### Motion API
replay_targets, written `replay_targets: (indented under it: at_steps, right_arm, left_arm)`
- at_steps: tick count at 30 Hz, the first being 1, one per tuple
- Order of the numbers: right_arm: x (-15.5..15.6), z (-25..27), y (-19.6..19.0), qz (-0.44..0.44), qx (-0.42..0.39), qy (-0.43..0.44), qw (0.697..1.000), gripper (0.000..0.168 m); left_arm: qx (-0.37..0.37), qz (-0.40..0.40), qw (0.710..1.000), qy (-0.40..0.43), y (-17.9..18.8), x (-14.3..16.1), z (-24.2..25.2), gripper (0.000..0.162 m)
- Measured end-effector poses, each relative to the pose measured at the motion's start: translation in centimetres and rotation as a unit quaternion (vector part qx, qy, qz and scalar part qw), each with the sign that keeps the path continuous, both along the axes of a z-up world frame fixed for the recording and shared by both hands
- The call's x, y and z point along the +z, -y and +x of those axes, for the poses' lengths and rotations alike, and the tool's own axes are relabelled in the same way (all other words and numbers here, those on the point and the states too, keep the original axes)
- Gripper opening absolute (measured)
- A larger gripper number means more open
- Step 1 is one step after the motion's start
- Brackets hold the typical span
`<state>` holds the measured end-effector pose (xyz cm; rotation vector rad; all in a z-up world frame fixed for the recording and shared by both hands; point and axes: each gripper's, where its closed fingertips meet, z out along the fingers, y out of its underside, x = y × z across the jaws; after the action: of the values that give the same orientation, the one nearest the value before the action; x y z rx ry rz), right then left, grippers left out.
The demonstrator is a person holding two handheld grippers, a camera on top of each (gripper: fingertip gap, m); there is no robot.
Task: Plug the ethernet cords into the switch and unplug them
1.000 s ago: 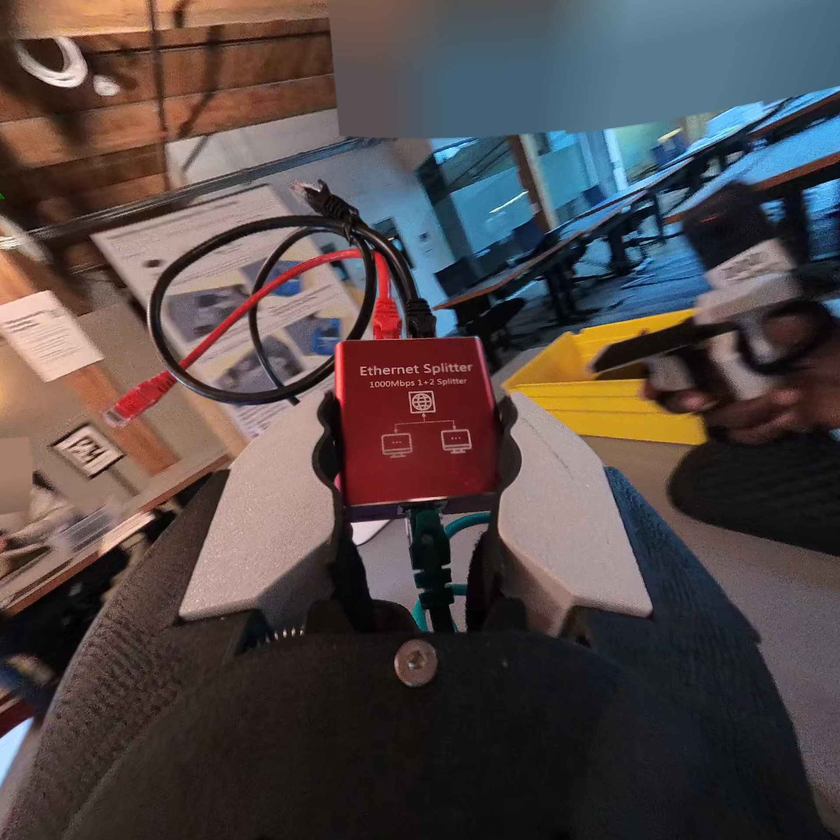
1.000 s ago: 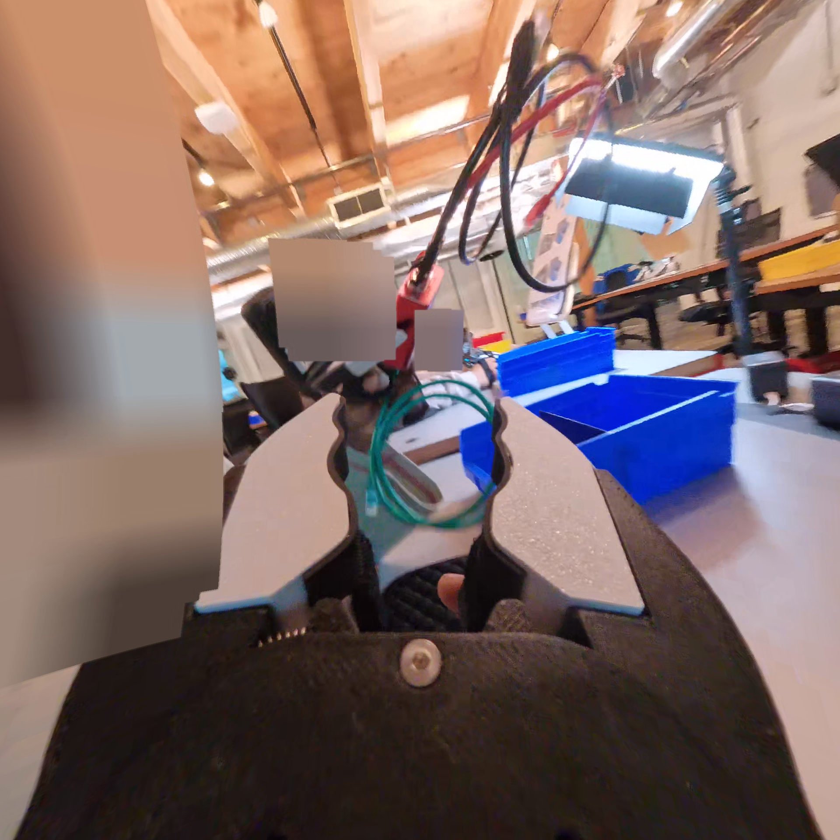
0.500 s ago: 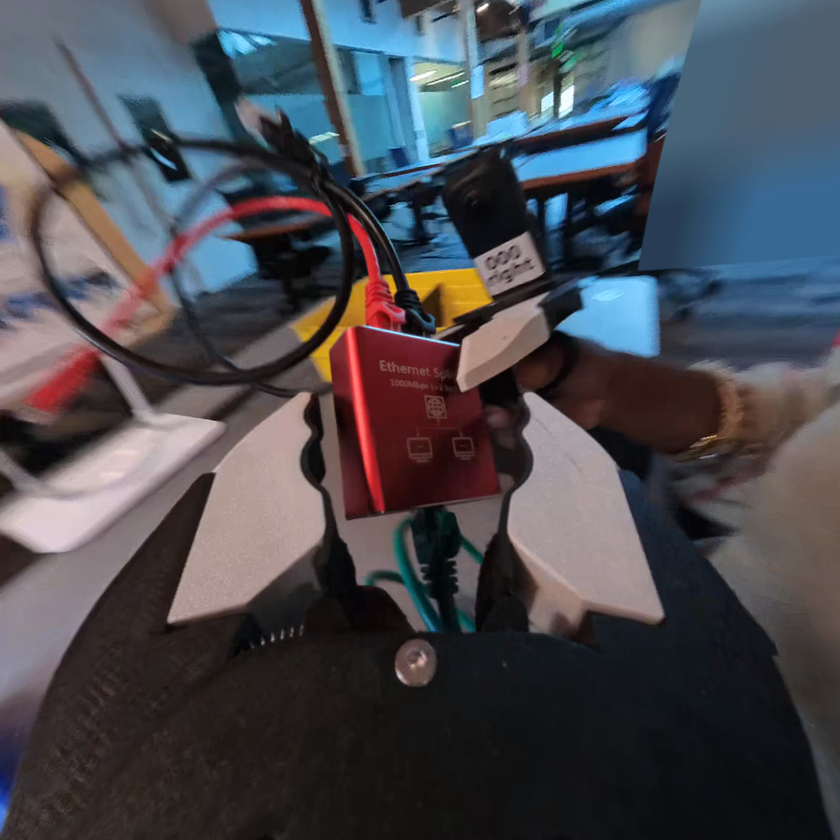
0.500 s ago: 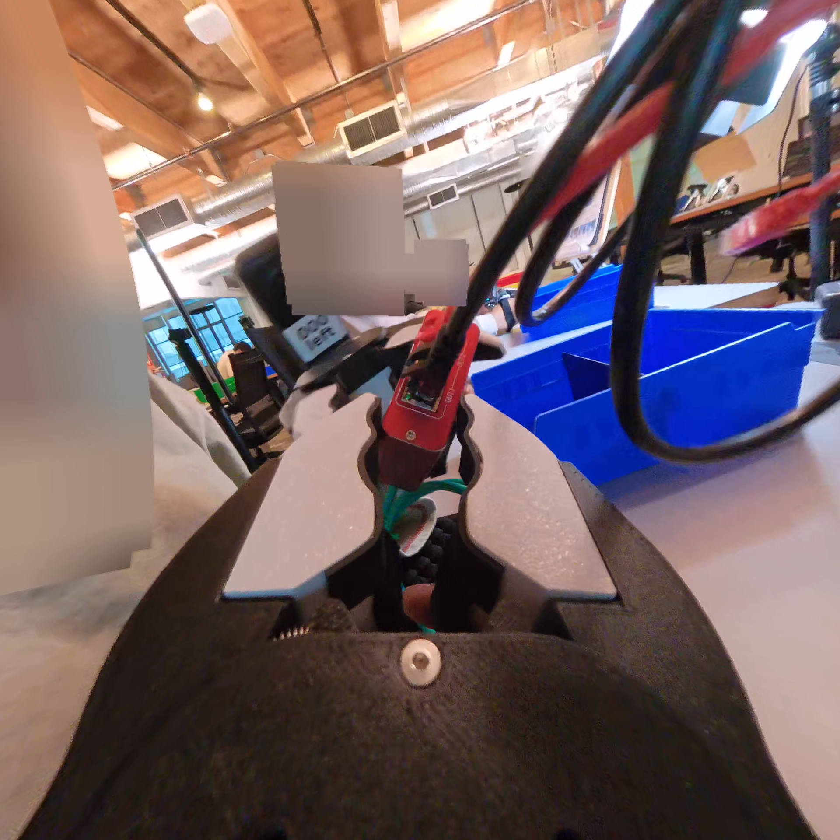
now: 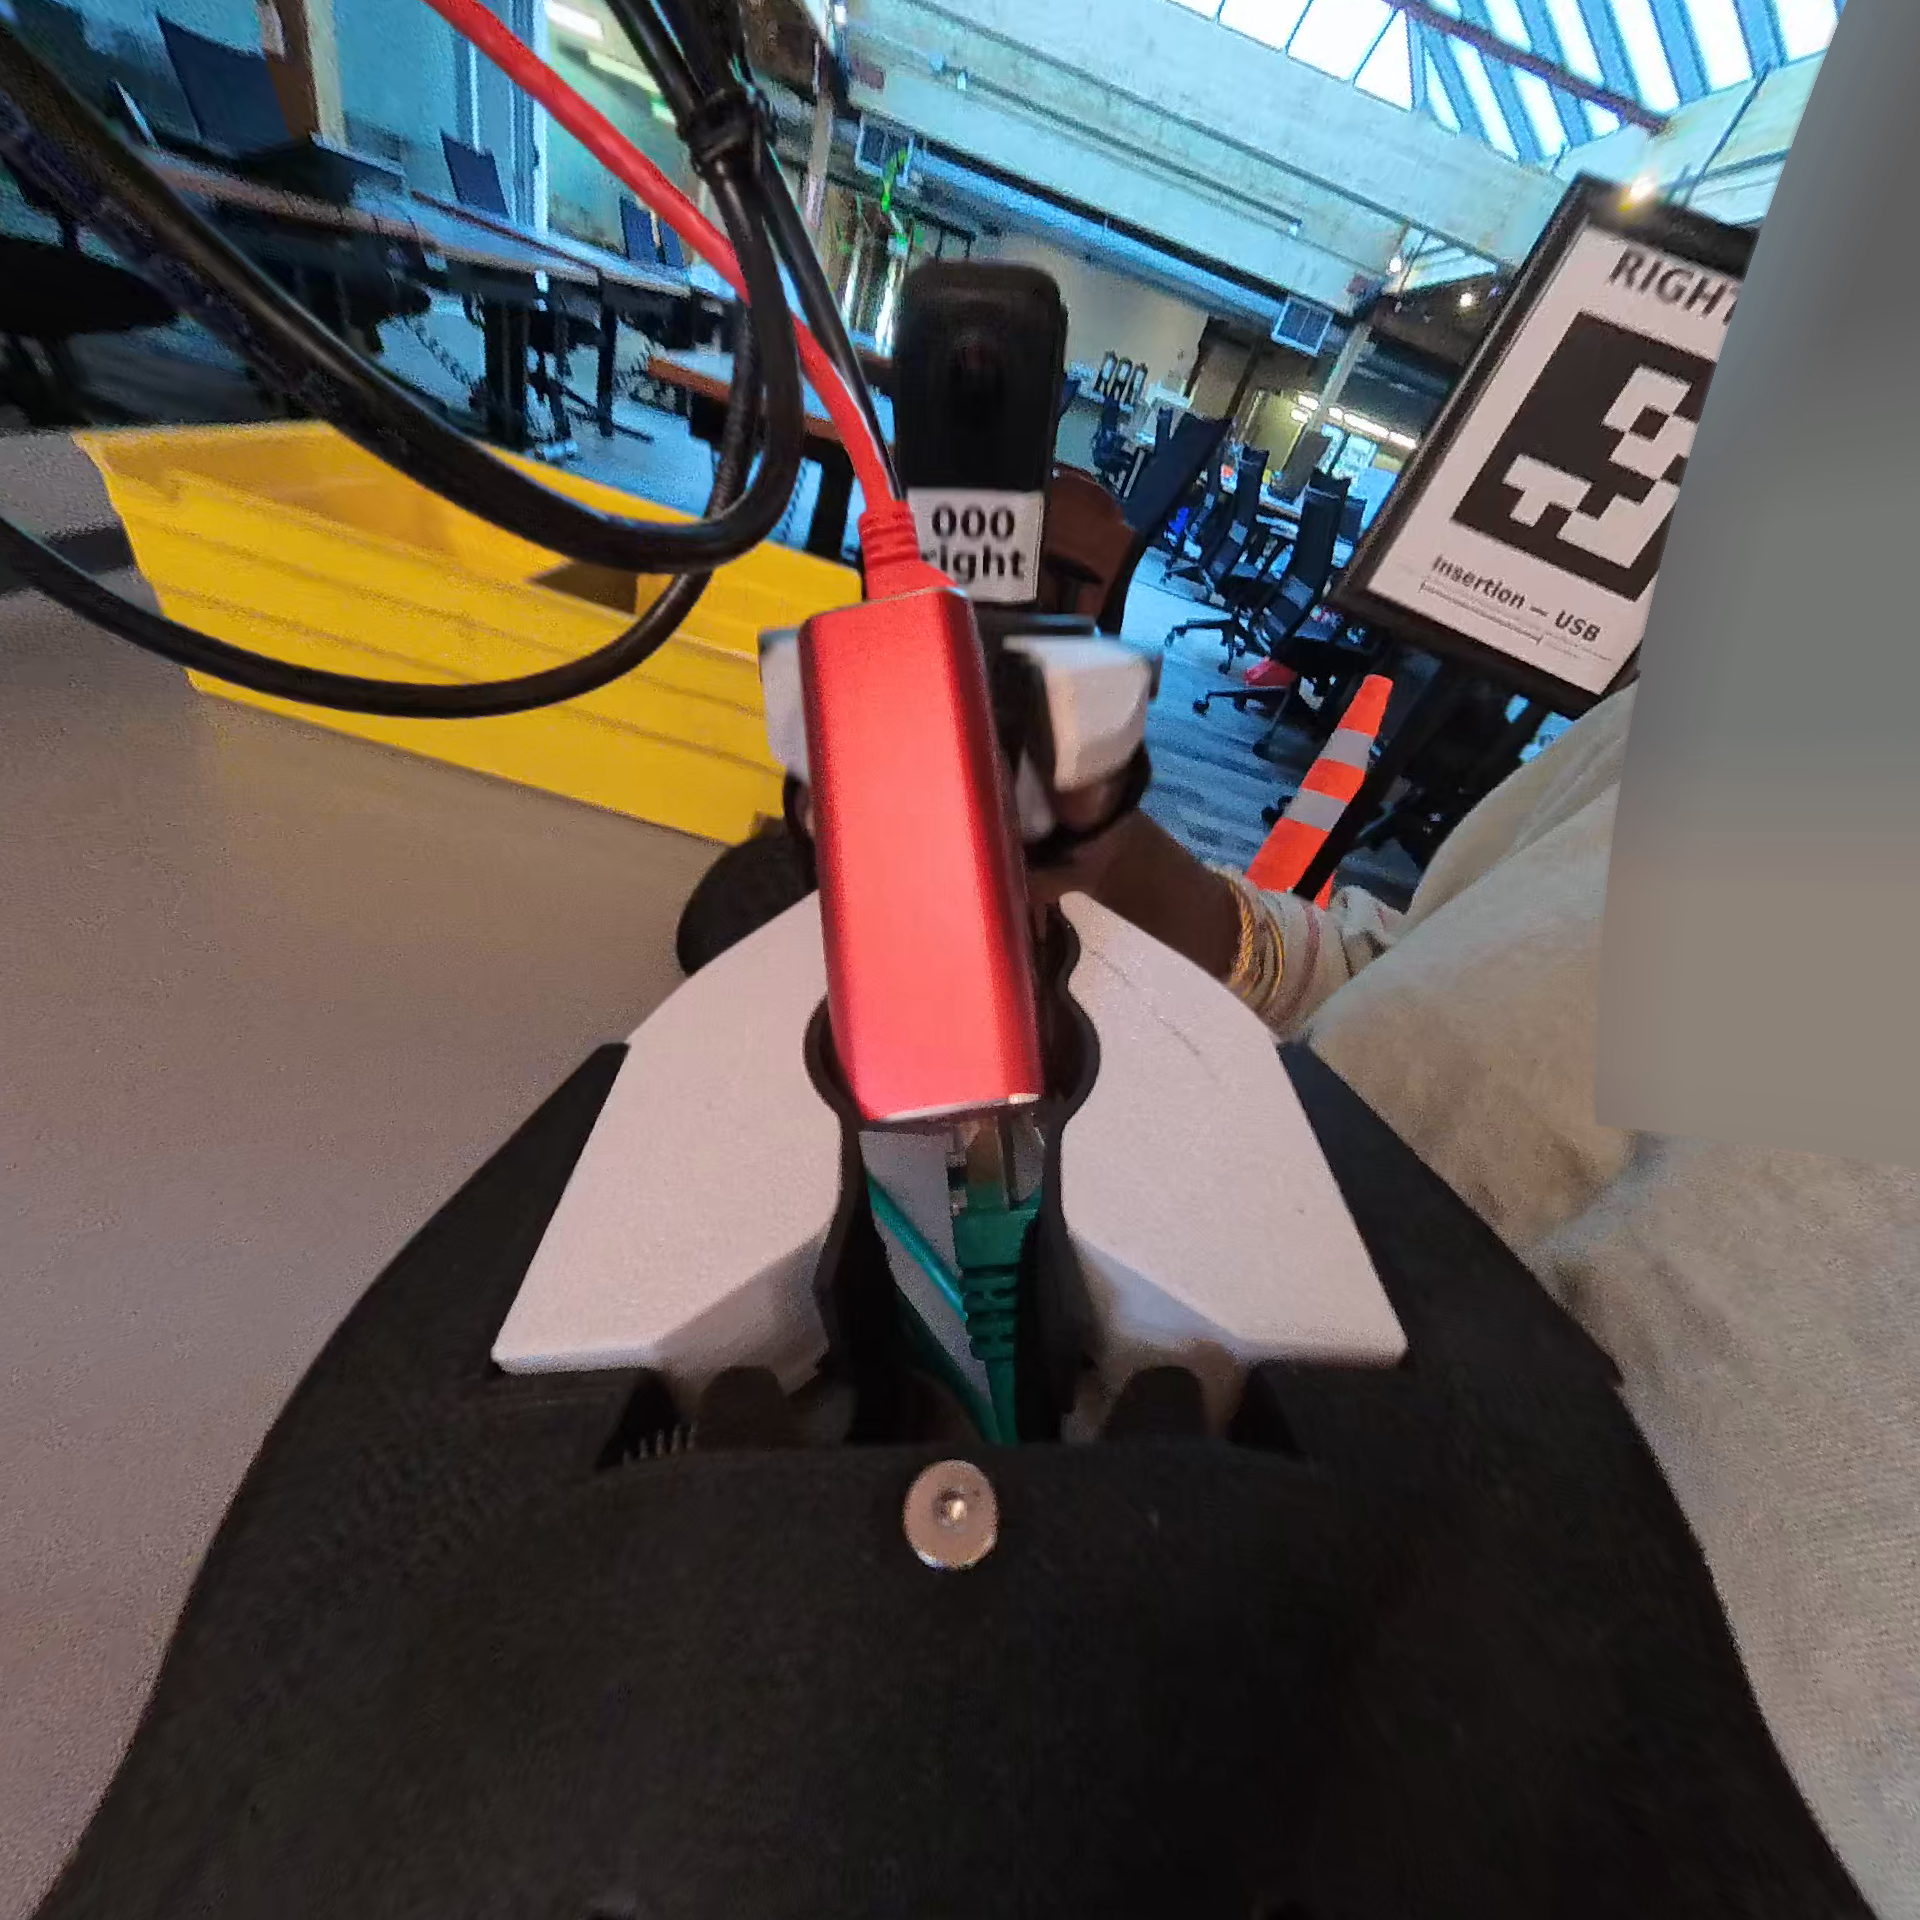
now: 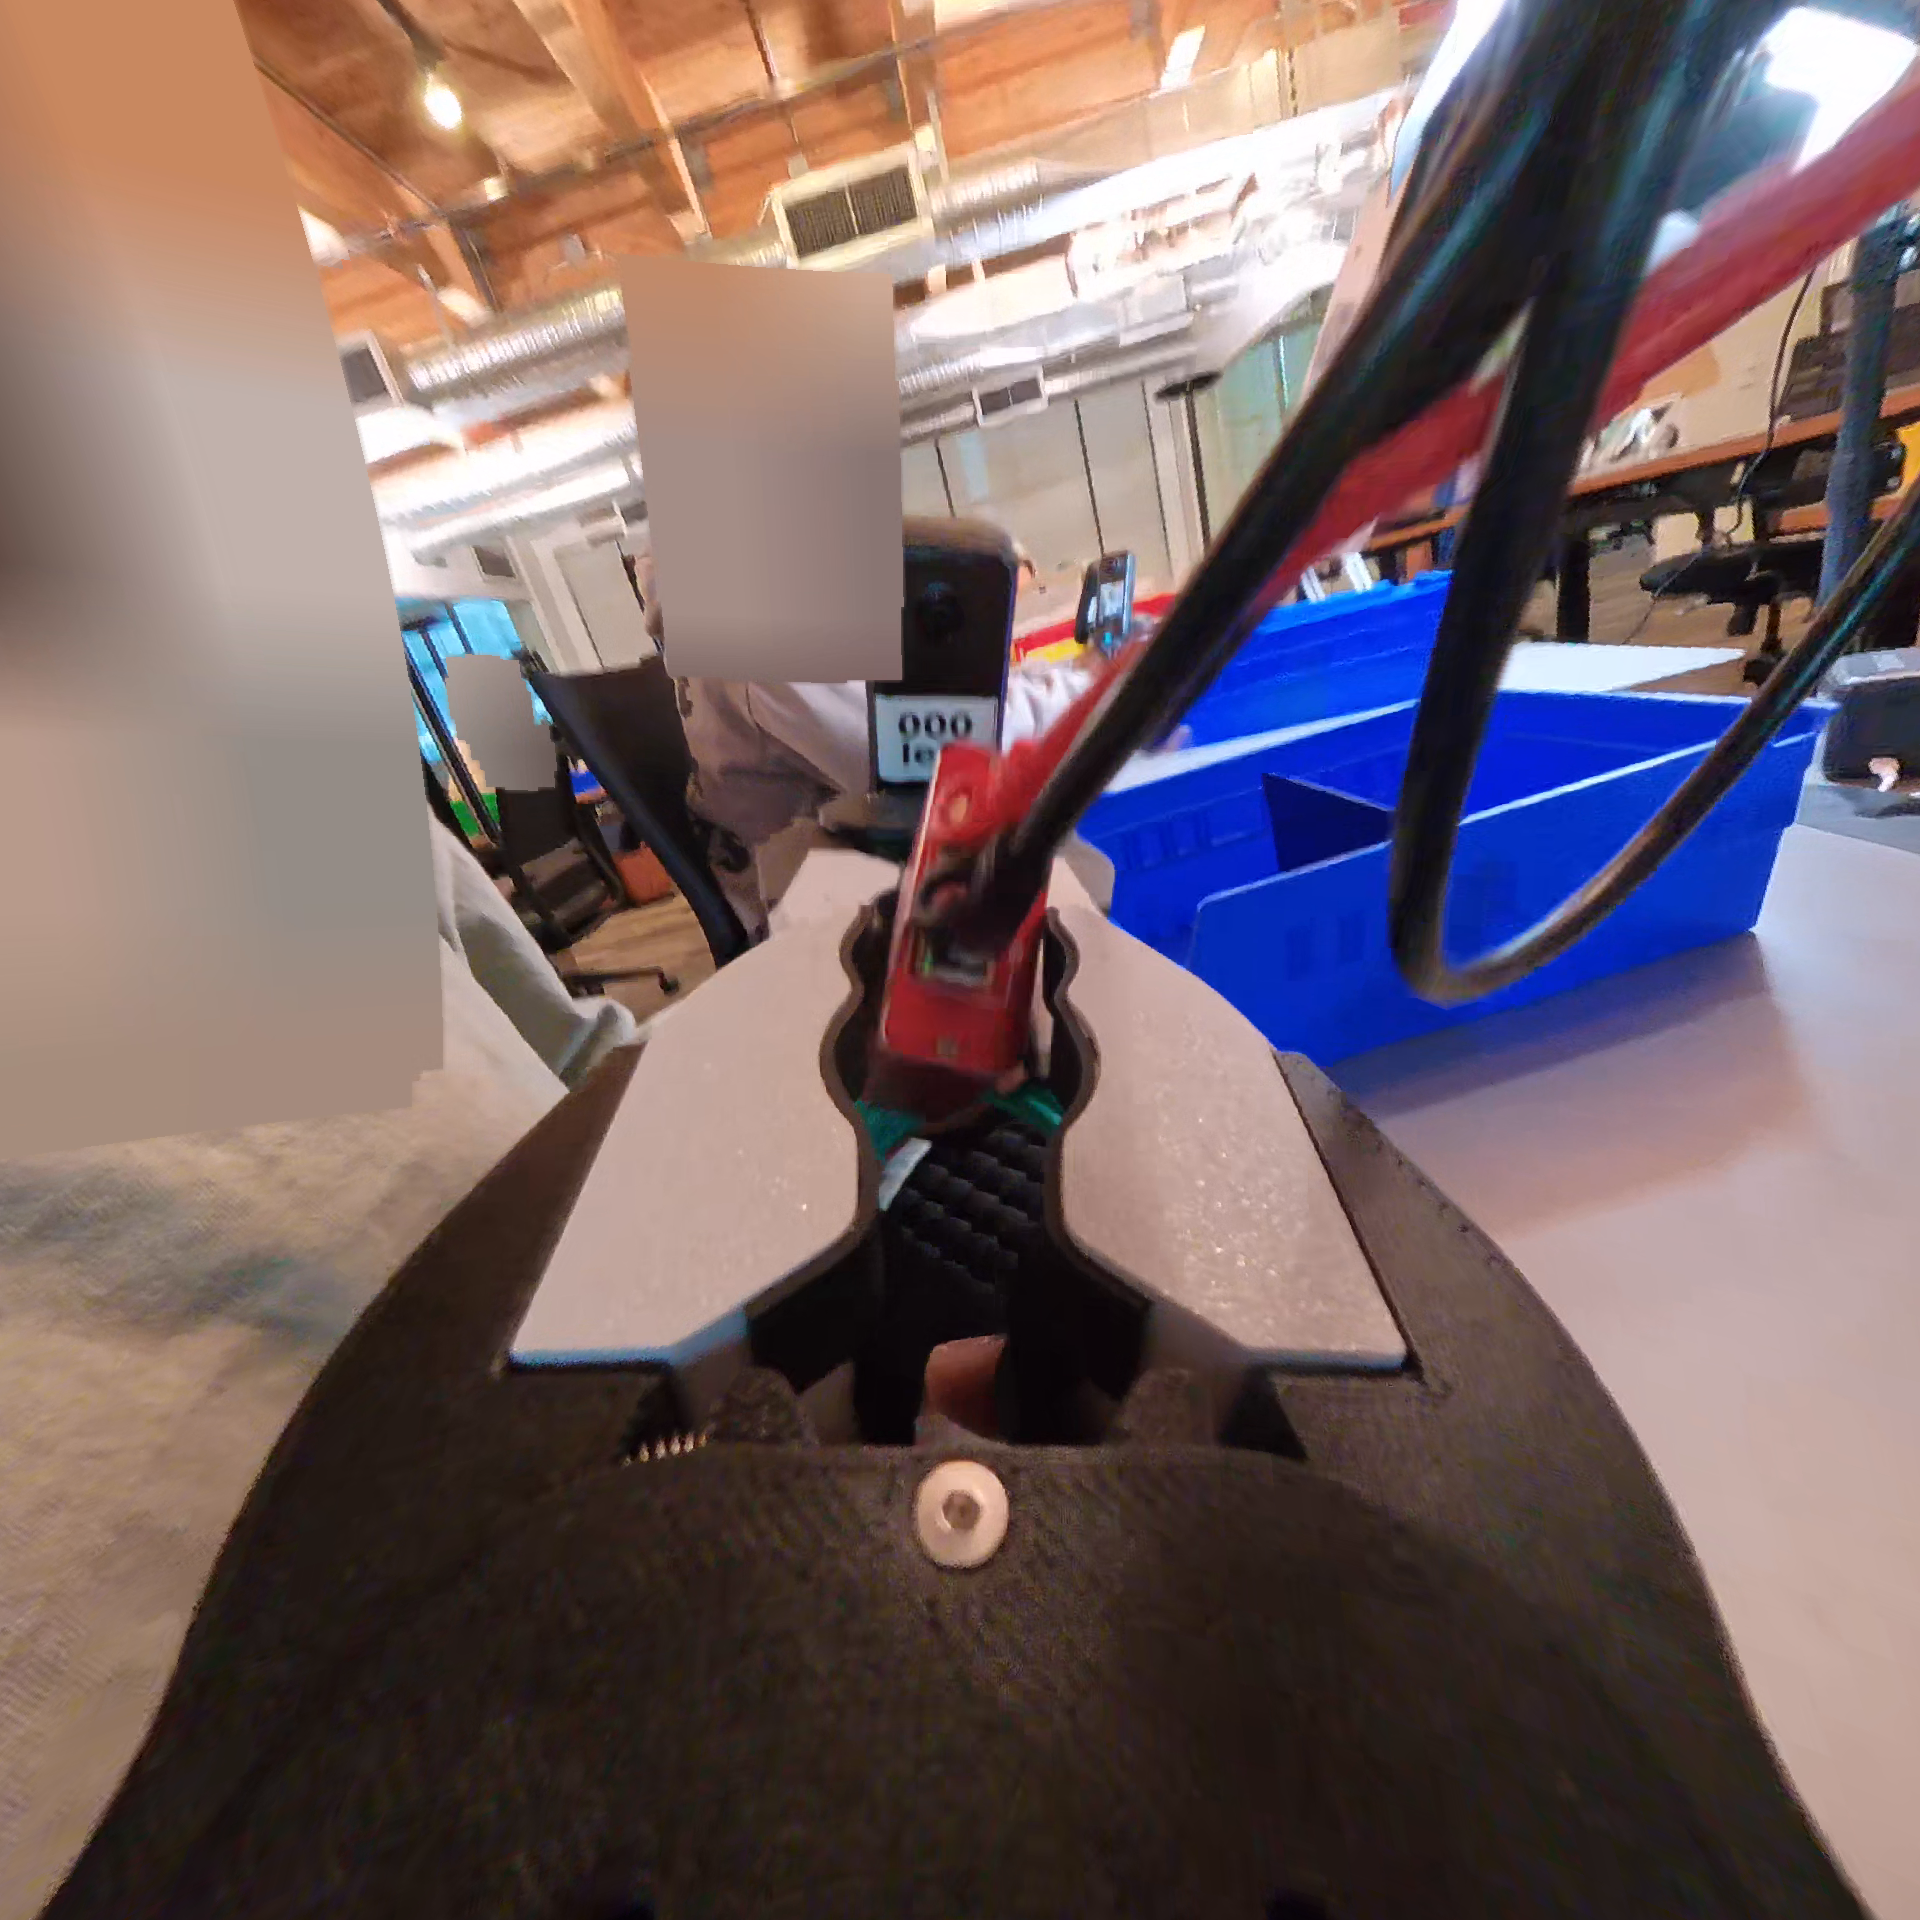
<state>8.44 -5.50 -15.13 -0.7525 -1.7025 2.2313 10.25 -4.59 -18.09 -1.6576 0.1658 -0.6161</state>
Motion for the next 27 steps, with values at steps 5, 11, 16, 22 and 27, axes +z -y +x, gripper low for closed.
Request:
replay_targets:
  at_steps: [5,11,16,22,27]
  right_arm:
    - [-0.9,-0.3,-1.1,0.007,-0.008,0.019,1.0,0.024]
    - [-2.0,-0.6,-1.3,-0.01,-0.006,0.044,0.999,0.024]
    - [-2.5,-0.8,-1.7,0.006,0.0,0.062,0.998,0.024]
    - [-3.6,-0.5,-4.0,-0.021,-0.002,0.113,0.993,0.022]
    - [-4.8,-0.7,-3.4,0.001,0.004,0.131,0.991,0.019]
  left_arm:
    - [-0.001,-0.032,0.999,-0.001,-0.3,-1.4,0.0,0.034]
    - [-0.014,-0.054,0.998,0.022,-0.5,-2.4,-0.3,0.031]
    - [-0.02,-0.048,0.997,0.063,-0.5,-2.9,-0.5,0.029]
    - [-0.007,-0.05,0.995,0.085,-0.3,-4.3,-1.5,0.029]
    - [-0.01,-0.048,0.995,0.088,-0.2,-4.6,-1.5,0.03]
